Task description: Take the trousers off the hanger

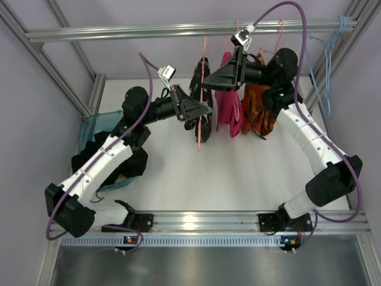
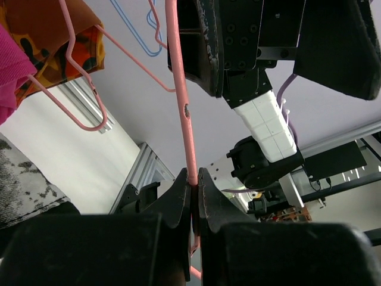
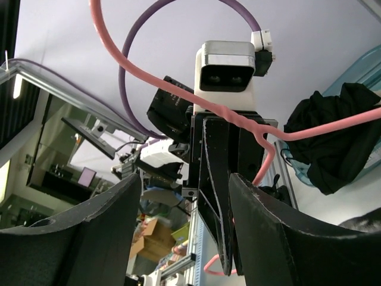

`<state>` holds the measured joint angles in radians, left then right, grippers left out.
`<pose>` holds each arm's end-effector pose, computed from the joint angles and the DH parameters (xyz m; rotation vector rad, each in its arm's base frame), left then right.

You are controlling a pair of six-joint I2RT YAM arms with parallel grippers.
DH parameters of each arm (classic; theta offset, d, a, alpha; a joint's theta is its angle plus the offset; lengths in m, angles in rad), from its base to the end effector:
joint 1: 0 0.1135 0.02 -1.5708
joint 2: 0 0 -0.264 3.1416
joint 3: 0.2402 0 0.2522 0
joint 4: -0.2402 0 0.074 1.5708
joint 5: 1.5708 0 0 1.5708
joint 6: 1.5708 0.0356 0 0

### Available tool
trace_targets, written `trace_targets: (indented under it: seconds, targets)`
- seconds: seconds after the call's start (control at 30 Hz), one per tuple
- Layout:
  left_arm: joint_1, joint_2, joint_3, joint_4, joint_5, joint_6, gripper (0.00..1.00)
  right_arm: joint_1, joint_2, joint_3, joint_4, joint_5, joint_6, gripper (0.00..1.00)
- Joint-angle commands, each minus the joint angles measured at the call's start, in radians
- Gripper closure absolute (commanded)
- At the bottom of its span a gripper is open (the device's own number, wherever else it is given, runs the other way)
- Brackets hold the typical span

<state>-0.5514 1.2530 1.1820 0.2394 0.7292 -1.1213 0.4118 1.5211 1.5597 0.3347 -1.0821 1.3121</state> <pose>0.2305 -0.1696 0.4236 0.2434 1.7321 -1.8087 0.2933 0.1624 0.4797 -0.4729 1.6966 1.9876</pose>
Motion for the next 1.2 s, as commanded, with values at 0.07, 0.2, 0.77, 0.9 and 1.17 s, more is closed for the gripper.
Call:
trace_targets:
  seconds: [0.07,0.2,0.77,0.9,1.17]
  targets:
    - [0.002,-0.050,0.080,0.230,-0.007,0.081,1.00,0.042,-0.007,-0.010,0.073,0.040,-0.007,0.40]
    - [0.021,-0.064,0.061,0.229,-0.022,0.054,1.00,0.050,-0.044,-0.072,0.024,0.103,-0.092,0.53]
    - [0.051,-0.110,0.010,0.230,-0.043,0.038,1.00,0.088,-0.007,-0.109,0.124,0.241,-0.065,0.57]
    - [0.050,-0.113,0.007,0.230,-0.047,0.041,1.00,0.101,0.040,-0.058,0.152,0.240,-0.053,0.57]
    - [0.051,-0.124,-0.019,0.230,-0.048,0.046,1.00,0.168,0.060,-0.036,0.158,0.243,-0.030,0.74]
